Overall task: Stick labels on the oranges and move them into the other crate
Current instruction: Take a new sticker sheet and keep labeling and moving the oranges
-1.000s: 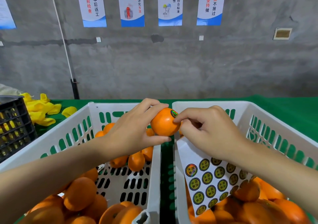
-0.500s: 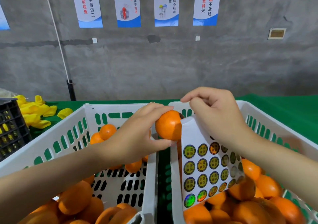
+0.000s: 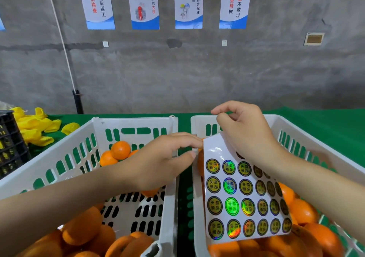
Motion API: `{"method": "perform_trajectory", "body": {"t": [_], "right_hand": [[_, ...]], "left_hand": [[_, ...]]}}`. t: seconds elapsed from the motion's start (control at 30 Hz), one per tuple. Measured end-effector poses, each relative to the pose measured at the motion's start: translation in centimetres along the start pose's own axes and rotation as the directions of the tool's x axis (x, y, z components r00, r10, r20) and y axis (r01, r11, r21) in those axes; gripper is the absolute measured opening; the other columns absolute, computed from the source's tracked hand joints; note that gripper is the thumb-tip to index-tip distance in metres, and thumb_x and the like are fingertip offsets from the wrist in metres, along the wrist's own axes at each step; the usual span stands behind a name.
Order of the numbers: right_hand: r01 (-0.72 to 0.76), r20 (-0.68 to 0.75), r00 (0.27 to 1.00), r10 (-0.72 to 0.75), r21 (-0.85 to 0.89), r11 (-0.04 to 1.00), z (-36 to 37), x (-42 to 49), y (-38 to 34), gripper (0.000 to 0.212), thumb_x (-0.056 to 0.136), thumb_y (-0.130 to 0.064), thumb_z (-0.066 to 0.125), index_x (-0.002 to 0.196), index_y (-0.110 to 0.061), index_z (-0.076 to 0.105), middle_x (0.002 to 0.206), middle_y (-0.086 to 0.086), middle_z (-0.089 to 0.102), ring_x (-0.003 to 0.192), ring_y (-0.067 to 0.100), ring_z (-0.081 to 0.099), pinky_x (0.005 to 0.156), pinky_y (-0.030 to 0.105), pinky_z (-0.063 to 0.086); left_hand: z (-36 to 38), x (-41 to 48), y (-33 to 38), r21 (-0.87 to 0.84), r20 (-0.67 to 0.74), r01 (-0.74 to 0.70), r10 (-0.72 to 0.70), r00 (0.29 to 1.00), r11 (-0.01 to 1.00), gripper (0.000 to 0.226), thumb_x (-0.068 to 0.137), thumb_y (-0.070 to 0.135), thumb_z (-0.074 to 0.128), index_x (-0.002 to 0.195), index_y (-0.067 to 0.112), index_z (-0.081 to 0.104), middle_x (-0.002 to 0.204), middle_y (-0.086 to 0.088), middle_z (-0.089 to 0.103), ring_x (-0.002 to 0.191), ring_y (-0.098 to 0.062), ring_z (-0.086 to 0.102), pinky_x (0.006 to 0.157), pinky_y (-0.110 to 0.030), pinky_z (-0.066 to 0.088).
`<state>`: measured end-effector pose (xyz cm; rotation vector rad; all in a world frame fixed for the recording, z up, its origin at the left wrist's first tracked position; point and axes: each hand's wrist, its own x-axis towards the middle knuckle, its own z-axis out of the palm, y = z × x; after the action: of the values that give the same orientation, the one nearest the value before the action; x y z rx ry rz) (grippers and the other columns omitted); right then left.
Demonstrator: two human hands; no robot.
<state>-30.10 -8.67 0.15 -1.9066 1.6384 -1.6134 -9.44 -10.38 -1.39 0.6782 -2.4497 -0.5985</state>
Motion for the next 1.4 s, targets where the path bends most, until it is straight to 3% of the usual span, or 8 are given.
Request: {"method": "perform_trajectory", "body": {"t": [0.13, 0.3, 0.47, 0.73, 0.83, 1.0, 1.17, 1.4], "right_hand": [[-0.01, -0.019, 1.0, 0.01, -0.002, 1.0, 0.0, 0.2, 0.2, 0.025, 0.092, -0.017, 0.052, 0.084, -0.036, 0.066, 0.046, -0.007, 0.056, 0.036, 0.005, 0.037, 0.037, 0.014, 0.028], [0.012, -0.02, 1.0, -0.012, -0.018, 1.0, -0.1, 0.0, 0.1, 0.024, 0.093, -0.017, 0.052, 0.089, -0.036, 0.067, 0.055, -0.003, 0.064, 0.037, 0.003, 0.041, 0.038, 0.014, 0.031], [0.009, -0.059, 0.998, -0.014, -0.082, 0.997, -0.1, 0.1, 0.1, 0.023, 0.092, -0.016, 0.053, 0.093, -0.032, 0.07, 0.056, -0.005, 0.064, 0.044, 0.003, 0.047, 0.046, 0.023, 0.038], [0.14, -0.043, 0.988, -0.148, -0.145, 0.979, -0.1, -0.4, -0.2, 0.02, 0.096, -0.024, 0.052, 0.107, -0.034, 0.066, 0.083, -0.018, 0.063, 0.08, 0.002, 0.057, 0.073, 0.028, 0.044], [0.343, -0.006, 0.927, -0.376, -0.396, 0.852, 0.1, -0.9, -0.5, 0.025, 0.095, -0.03, 0.053, 0.116, -0.027, 0.066, 0.105, -0.017, 0.054, 0.109, 0.009, 0.046, 0.09, 0.027, 0.028], [0.578, 0.24, 0.814, -0.529, -0.415, 0.703, 0.4, -1.5, -0.5, 0.014, 0.091, -0.026, 0.066, 0.101, -0.02, 0.074, 0.1, -0.003, 0.063, 0.097, 0.02, 0.054, 0.08, 0.038, 0.043], [0.424, 0.26, 0.9, -0.35, -0.336, 0.841, 0.4, -1.4, 0.0, 0.033, 0.089, -0.039, 0.067, 0.118, -0.024, 0.07, 0.109, -0.009, 0.061, 0.106, 0.015, 0.052, 0.084, 0.033, 0.046], [0.436, 0.265, 0.894, -0.362, -0.32, 0.841, 0.5, -1.5, 0.0, 0.028, 0.087, -0.037, 0.071, 0.111, -0.023, 0.073, 0.105, -0.006, 0.064, 0.102, 0.018, 0.056, 0.08, 0.043, 0.05]], "left_hand": [[-0.1, 0.1, 0.9, -0.356, -0.02, 0.11, -0.125, 0.992, 0.928, 0.04, 0.091, 0.014, 0.046, 0.108, 0.037, 0.074, 0.109, 0.015, 0.074, 0.107, -0.003, 0.067, 0.09, -0.014, 0.051], [-0.2, -0.1, 0.9, -0.335, 0.041, 0.136, -0.13, 0.991, 0.932, 0.031, 0.095, 0.025, 0.048, 0.099, 0.021, 0.079, 0.097, 0.011, 0.075, 0.079, 0.005, 0.066, 0.067, -0.005, 0.046], [0.2, -0.3, 2.2, -0.421, 0.184, 0.071, 0.009, 0.983, 0.904, 0.04, 0.104, 0.026, 0.05, 0.071, 0.034, 0.069, 0.069, 0.021, 0.065, 0.065, 0.006, 0.061, 0.062, -0.005, 0.045], [0.6, 0.3, 1.4, -0.294, 0.055, 0.161, -0.152, 0.987, 0.942, 0.047, 0.102, 0.019, 0.057, 0.057, 0.029, 0.067, 0.053, 0.018, 0.055, 0.052, 0.004, 0.053, 0.056, -0.008, 0.043], [0.4, 0.6, 1.1, -0.317, -0.05, 0.199, -0.226, 0.973, 0.927, 0.036, 0.099, 0.024, 0.06, 0.066, 0.017, 0.073, 0.05, 0.003, 0.054, 0.045, 0.0, 0.046, 0.053, -0.015, 0.041], [0.2, 1.0, -0.6, -0.404, -0.239, 0.241, -0.356, 0.903, 0.882, 0.026, 0.092, 0.029, 0.068, 0.08, 0.009, 0.077, 0.075, -0.024, 0.068, 0.068, -0.028, 0.059, 0.069, -0.038, 0.052], [0.1, 1.0, -1.4, -0.408, -0.22, 0.237, -0.347, 0.912, 0.882, 0.021, 0.093, 0.024, 0.067, 0.075, 0.023, 0.078, 0.07, -0.006, 0.07, 0.066, -0.012, 0.061, 0.066, -0.017, 0.05], [-0.1, 0.6, -1.3, -0.225, -0.139, 0.203, -0.238, 0.961, 0.953, 0.015, 0.097, 0.009, 0.06, 0.088, 0.004, 0.07, 0.074, -0.021, 0.057, 0.065, -0.015, 0.046, 0.063, -0.029, 0.041]]}}
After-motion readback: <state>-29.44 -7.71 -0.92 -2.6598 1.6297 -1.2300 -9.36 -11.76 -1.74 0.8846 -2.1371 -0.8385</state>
